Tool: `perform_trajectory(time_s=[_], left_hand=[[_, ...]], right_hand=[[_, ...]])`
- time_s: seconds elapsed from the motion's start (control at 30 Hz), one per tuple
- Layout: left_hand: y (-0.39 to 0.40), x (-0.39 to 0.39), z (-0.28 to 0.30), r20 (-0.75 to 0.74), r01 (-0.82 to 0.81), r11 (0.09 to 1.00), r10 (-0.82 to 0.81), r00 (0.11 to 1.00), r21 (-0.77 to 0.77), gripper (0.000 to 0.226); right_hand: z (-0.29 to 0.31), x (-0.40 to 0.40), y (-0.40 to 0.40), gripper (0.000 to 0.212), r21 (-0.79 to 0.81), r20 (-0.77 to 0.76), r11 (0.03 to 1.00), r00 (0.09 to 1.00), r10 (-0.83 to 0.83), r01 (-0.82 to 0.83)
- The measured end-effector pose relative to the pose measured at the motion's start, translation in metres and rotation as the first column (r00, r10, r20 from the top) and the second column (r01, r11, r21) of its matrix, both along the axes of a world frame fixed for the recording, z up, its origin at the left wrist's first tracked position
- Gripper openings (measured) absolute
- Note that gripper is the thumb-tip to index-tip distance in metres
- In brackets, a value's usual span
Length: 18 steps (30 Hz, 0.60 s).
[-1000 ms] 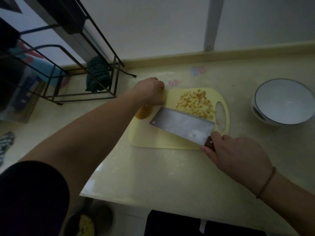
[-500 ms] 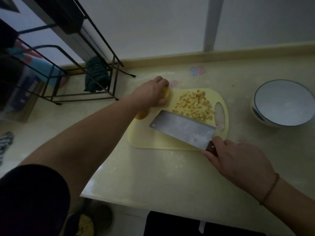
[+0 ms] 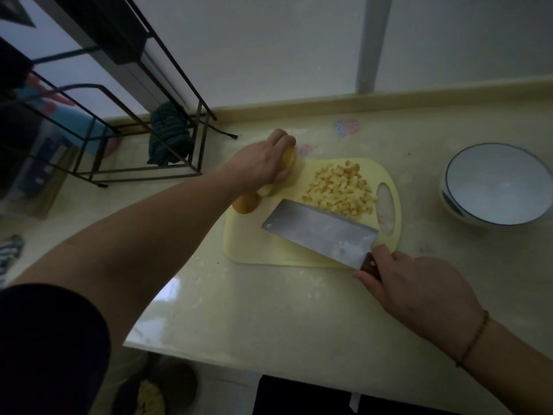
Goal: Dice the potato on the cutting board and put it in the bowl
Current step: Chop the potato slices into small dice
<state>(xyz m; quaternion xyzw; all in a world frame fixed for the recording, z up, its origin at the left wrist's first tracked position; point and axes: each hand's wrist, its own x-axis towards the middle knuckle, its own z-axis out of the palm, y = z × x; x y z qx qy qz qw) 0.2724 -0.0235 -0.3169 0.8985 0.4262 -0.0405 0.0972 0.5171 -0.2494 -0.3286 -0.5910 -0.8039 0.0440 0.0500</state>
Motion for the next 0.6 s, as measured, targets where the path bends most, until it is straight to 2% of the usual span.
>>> perform_trajectory(time_s=[0.13,0.4,0.5,0.57,0.6], left_hand=[[-0.003,0.002,-0.007,0.172,-0.064,0.997,0.072,0.982,-0.051,0.056],[-0.014,0.011,-0.006,0.426,-0.116,0.993,0.121,0.897,-0.036,0.054],[-0.023,0.002,0.0,0.517,-0.193,0.981,0.157,0.841,0.016,0.055],[-0.037,-0.013,0.005,0.563,-0.299,0.954,0.226,0.795,0.04,0.057],[-0.047,-0.023,0.005,0.585,-0.351,0.936,0.265,0.767,0.036,0.059]], right_hand=[[0.0,0.001,-0.001,0.048,-0.021,0.001,1.0,1.0,0.001,-0.001],[0.002,-0.002,-0.002,0.05,-0.057,-0.002,0.998,1.0,0.01,-0.01],[0.005,0.002,-0.007,0.049,-0.137,-0.072,0.99,0.997,-0.034,0.024],[0.011,0.005,-0.01,0.045,-0.224,-0.174,0.971,0.978,-0.118,0.077],[0.014,0.005,-0.011,0.045,-0.323,-0.256,0.942,0.95,-0.18,0.091]])
